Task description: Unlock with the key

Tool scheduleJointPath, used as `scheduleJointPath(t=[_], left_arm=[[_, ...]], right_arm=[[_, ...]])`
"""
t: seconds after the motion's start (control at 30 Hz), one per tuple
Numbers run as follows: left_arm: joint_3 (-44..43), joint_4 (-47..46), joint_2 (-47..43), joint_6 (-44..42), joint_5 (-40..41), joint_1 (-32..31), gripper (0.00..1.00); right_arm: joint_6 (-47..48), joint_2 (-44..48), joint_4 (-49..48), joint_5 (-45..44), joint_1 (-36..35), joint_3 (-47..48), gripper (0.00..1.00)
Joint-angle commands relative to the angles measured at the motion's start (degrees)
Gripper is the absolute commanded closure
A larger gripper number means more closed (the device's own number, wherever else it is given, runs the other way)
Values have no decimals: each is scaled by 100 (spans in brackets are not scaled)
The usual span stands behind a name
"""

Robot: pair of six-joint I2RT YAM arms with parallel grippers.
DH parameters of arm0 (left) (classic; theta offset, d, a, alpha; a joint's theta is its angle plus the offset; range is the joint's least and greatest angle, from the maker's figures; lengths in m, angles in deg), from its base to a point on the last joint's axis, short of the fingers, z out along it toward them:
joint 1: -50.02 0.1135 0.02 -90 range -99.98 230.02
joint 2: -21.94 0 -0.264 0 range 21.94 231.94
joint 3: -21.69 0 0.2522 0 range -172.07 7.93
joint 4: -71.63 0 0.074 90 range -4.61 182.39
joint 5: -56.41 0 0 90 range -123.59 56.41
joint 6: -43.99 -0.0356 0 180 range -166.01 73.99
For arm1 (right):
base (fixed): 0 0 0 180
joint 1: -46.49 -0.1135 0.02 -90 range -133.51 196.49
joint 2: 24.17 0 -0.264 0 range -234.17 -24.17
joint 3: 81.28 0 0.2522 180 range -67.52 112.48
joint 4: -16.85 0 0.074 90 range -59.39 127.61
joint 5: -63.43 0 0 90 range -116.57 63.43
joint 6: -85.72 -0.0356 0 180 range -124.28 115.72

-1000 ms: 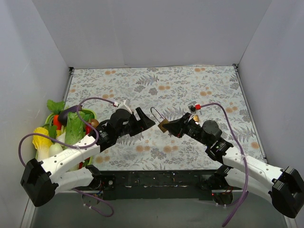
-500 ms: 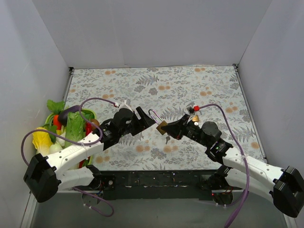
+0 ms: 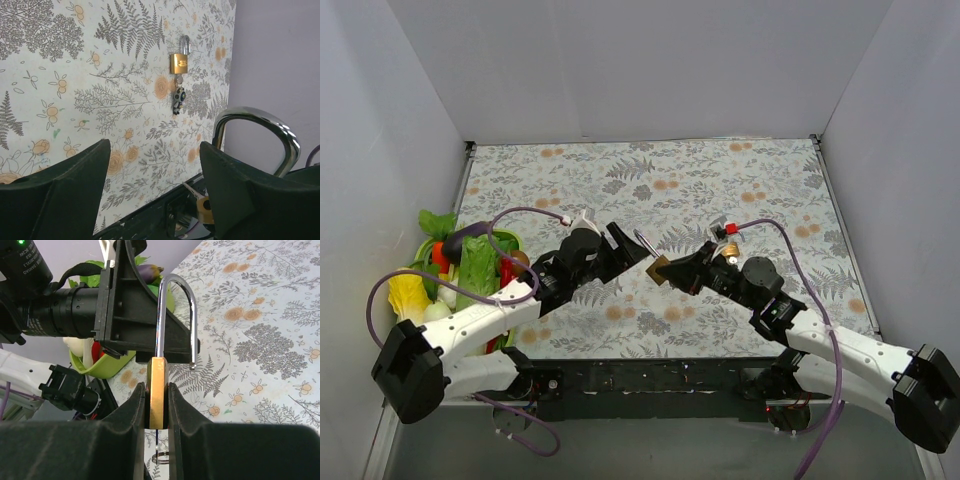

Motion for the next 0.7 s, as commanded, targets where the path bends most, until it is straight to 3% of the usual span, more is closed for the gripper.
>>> scheduleJointPath(t=[0.0,0.13,0.4,0.5,0.67], left_arm=[[96,-493,79,79,118,12,30],[166,-983,44,44,127,12,29],[1114,-2295,-483,61,-66,12,27],[1195,-2121,-668,61,4,12,27],[1019,-1031,-905,52,214,12,27]], right_arm=[[-230,-35,-1034,17,-114,-18,99],[-353,-79,-1122,-36,-149,-124,99],[-643,-79,-1333,-176,-158,-396,99],[-634,9,-1254,-272,-158,-405,99],[-450,211,-948,-448,-158,-370,99]])
